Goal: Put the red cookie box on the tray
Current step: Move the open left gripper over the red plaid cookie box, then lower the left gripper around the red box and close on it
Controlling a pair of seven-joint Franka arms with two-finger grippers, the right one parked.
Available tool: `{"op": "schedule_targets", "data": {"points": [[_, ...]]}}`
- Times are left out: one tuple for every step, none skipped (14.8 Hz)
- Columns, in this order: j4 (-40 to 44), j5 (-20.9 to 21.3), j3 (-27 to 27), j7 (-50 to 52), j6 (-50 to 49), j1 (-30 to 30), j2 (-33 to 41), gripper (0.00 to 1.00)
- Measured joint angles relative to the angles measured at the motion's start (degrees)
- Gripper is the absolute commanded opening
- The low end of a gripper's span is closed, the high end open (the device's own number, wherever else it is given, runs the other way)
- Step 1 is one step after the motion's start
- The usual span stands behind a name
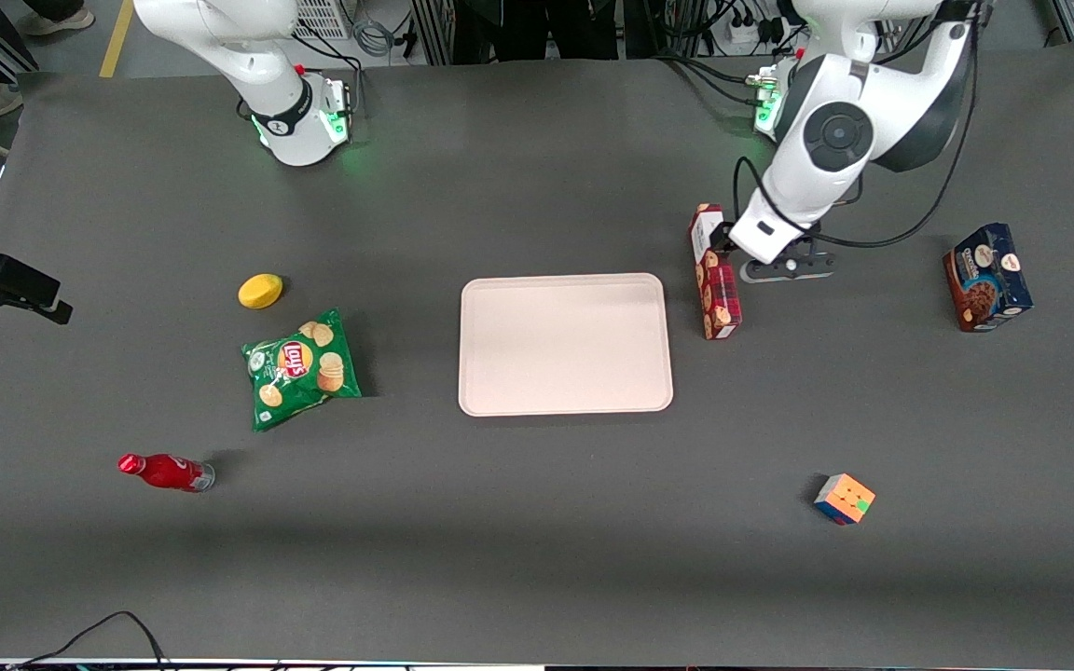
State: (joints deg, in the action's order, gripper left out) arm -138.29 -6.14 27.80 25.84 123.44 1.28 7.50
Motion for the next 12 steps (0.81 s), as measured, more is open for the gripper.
{"op": "schedule_targets", "data": {"points": [[-0.08,-0.04,0.71,0.22,1.17,0.00,-0.86,1.00],[-0.32,-0.05,1.14,0.28,2.52,0.00,-1.66,1.00],[-0.97,-0.05,1.51,0.28,4.45,0.00,-2.47,1.00],[-1.83,-0.05,1.89,0.28,6.67,0.00,-3.27,1.00],[-2.74,-0.05,2.28,0.28,8.71,0.00,-4.01,1.00],[-3.55,-0.05,2.56,0.28,10.25,0.00,-4.64,1.00],[-4.18,-0.06,2.71,0.28,11.19,0.00,-5.20,1.00],[-4.65,-0.06,2.75,0.28,11.98,0.00,-5.60,1.00],[-5.13,-0.06,2.76,0.30,13.19,0.00,-5.97,1.00],[-5.71,-0.06,2.80,0.31,14.90,0.00,-6.44,1.00],[-6.28,-0.07,2.90,0.33,16.77,0.00,-7.05,1.00],[-6.88,-0.08,2.99,0.40,18.70,0.00,-7.79,1.00]]}}
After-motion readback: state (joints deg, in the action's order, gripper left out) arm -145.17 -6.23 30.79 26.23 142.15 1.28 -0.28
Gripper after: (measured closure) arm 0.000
